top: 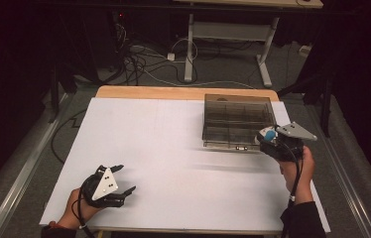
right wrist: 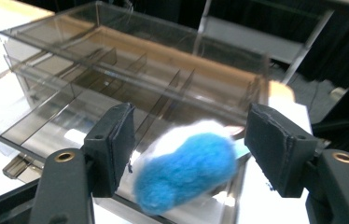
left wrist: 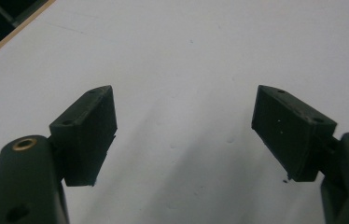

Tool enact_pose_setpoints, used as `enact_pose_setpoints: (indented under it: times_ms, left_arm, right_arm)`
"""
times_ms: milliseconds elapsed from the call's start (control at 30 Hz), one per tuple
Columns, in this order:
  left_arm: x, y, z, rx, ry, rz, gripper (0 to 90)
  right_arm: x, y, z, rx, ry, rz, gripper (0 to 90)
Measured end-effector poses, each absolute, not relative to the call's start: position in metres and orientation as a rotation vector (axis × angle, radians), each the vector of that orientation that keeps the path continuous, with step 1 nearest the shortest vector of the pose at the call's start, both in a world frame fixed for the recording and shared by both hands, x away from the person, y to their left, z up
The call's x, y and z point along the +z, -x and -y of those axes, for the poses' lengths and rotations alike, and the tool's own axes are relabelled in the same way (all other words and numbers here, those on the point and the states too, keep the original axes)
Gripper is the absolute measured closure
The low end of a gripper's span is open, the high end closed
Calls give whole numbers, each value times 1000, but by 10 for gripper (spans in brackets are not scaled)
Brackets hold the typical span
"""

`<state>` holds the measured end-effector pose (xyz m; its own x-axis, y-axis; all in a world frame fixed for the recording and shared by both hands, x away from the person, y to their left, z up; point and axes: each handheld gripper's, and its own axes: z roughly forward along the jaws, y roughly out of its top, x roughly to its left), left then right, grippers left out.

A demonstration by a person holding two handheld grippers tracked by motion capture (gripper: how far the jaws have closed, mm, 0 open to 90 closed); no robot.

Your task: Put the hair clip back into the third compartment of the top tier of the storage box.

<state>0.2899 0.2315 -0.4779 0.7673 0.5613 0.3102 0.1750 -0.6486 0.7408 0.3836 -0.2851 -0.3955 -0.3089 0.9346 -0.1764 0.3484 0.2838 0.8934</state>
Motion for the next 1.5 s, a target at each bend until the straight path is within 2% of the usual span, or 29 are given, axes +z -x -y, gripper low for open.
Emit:
enact_pose_setpoints:
  times_ms: [67, 133, 200, 267, 467, 600, 733, 1033, 1133, 1200, 1400, 1500]
  left_arm:
    - [-478, -290, -232, 690, -2235, -546, 213]
    - [-478, -290, -232, 690, -2234, -547, 212]
    - [-478, -290, -232, 690, -2233, -547, 212]
    - [-478, -290, -231, 688, -2236, -546, 213]
    - [-478, -289, -231, 688, -2237, -540, 213]
    - [-478, -289, -231, 687, -2235, -540, 213]
    - [-478, -289, -230, 687, -2236, -535, 213]
    - [-476, -289, -230, 687, -2229, -533, 212]
    - [-477, -289, -230, 686, -2230, -532, 213]
    - [-476, -289, -230, 686, -2229, -534, 213]
    - [-476, -289, -230, 686, -2228, -534, 213]
    - [-476, -289, -230, 687, -2227, -535, 213]
  right_arm:
    - [-392, -380, 288, 1019, -1153, -1789, 429]
    - [-389, -377, 292, 1018, -1148, -1769, 568]
    - [-387, -376, 296, 1012, -1156, -1768, 644]
    - [-389, -378, 299, 984, -1170, -1789, 680]
    - [-392, -378, 300, 952, -1163, -1822, 688]
    - [-393, -376, 300, 963, -1160, -1838, 626]
    - [-396, -377, 301, 980, -1175, -1829, 621]
    - [-402, -379, 299, 934, -1169, -1846, 549]
    - [-403, -380, 297, 939, -1168, -1844, 469]
    - [-402, -379, 297, 948, -1167, -1841, 459]
    - [-401, -378, 293, 965, -1162, -1797, 302]
    - [-400, -377, 294, 982, -1171, -1767, 275]
